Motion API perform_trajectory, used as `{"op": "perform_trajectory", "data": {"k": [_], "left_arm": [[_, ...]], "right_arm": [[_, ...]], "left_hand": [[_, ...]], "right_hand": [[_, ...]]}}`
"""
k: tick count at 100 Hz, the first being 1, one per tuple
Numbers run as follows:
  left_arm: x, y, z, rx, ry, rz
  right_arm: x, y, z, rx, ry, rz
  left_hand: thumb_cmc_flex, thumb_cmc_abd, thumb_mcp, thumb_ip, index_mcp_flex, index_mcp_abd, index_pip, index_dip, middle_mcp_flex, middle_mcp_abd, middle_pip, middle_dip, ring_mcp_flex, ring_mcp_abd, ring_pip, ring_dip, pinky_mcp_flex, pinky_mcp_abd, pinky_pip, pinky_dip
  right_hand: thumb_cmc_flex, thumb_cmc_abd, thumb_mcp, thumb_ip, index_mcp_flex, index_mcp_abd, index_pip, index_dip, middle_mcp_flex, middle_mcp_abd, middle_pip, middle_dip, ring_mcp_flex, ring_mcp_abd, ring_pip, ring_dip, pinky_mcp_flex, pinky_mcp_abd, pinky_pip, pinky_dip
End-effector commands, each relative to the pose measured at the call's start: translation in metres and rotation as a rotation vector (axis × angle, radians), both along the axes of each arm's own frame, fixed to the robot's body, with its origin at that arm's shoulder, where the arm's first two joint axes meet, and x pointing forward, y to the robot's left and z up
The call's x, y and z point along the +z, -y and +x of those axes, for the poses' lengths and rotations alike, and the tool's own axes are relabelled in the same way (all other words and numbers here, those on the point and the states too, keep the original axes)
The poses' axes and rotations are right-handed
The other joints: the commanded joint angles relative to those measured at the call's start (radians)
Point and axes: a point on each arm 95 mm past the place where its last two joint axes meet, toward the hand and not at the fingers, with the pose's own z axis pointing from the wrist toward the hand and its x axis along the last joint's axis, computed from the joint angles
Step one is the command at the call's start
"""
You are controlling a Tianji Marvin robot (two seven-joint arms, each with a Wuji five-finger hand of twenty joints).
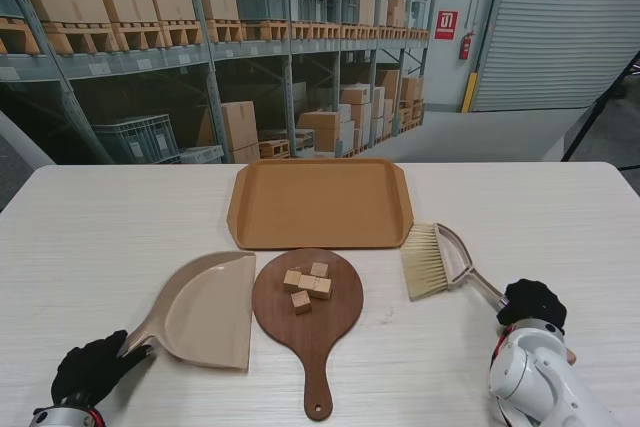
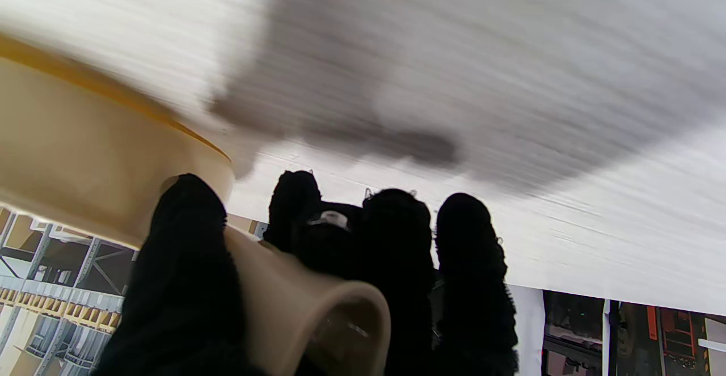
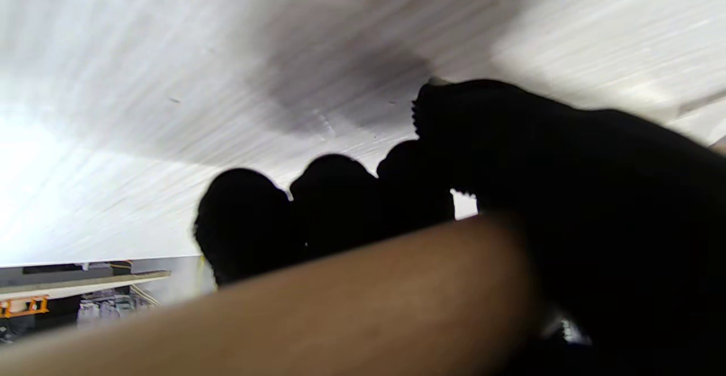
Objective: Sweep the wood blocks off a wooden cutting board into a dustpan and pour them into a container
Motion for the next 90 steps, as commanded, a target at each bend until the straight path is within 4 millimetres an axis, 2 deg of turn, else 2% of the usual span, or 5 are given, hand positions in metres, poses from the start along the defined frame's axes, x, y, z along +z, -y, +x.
{"op": "perform_trajectory", "data": {"k": [1, 60, 90], "left_arm": [[0.0, 0.001, -0.001, -0.005, -0.013, -0.004], [0.002, -0.002, 0.002, -0.009, -0.001, 0.0], [0.003, -0.002, 0.002, -0.009, 0.0, 0.0]], "right_arm": [[-0.001, -0.006, -0.003, -0.008, 0.002, 0.024], [0.034, -0.004, -0.008, -0.011, 0.159, 0.033], [0.051, -0.003, -0.01, -0.013, 0.23, 0.035]], "left_hand": [[0.16, 0.152, 0.102, 0.01, 0.041, 0.038, 0.028, -0.016, 0.049, -0.131, 0.051, 0.012, 0.065, -0.16, 0.012, -0.007, -0.015, 0.002, 0.015, 0.017], [0.16, 0.152, 0.102, 0.01, 0.041, 0.039, 0.027, -0.016, 0.048, -0.131, 0.051, 0.012, 0.065, -0.158, 0.011, -0.006, -0.014, 0.003, 0.015, 0.017], [0.16, 0.153, 0.102, 0.01, 0.041, 0.039, 0.028, -0.015, 0.048, -0.131, 0.051, 0.012, 0.065, -0.158, 0.012, -0.005, -0.016, 0.002, 0.014, 0.017]], "right_hand": [[0.319, 0.028, 0.293, 0.095, 0.168, -0.091, 0.201, 0.041, 0.106, -0.078, 0.045, 0.02, 0.04, -0.053, 0.049, 0.007, 0.04, 0.033, 0.118, -0.003], [0.336, -0.006, 0.293, 0.084, 0.163, -0.072, 0.21, 0.05, 0.101, -0.065, 0.059, 0.037, 0.039, -0.041, 0.069, -0.005, 0.033, 0.059, 0.14, -0.023], [0.341, -0.022, 0.293, 0.095, 0.165, -0.063, 0.214, 0.053, 0.108, -0.06, 0.065, 0.043, 0.038, -0.033, 0.086, -0.003, 0.047, 0.062, 0.154, -0.031]]}}
